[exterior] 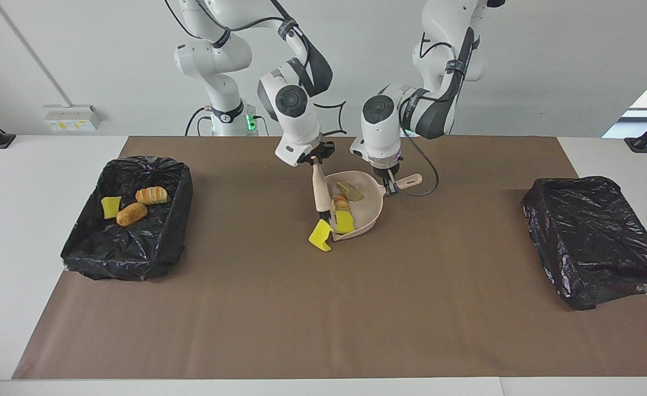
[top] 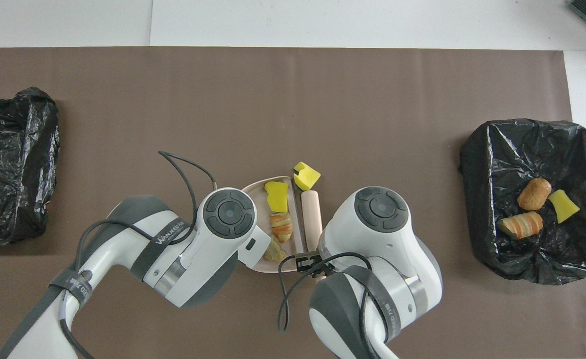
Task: Sweep and dump trash in bin
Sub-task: 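Sweep the yellow sponges with the right gripper's brush toward the dustpan, then carry the loaded dustpan with the left gripper toward the bin nearest it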
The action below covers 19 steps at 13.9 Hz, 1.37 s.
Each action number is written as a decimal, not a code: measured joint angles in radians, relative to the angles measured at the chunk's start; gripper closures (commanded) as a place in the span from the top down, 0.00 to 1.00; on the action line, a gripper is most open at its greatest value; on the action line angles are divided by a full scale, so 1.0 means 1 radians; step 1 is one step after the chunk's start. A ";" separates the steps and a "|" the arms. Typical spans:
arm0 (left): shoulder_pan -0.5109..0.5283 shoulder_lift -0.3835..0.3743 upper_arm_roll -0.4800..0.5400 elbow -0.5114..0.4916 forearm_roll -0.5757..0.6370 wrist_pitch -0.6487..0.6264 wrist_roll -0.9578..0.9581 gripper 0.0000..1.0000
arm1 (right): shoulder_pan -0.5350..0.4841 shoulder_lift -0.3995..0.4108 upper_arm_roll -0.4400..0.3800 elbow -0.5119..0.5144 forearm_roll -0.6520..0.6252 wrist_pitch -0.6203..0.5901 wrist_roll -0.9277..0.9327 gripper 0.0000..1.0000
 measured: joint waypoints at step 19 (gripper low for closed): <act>0.035 0.000 0.007 -0.011 -0.002 -0.004 -0.099 0.00 | 0.000 0.236 0.045 0.168 -0.211 -0.095 -0.067 0.00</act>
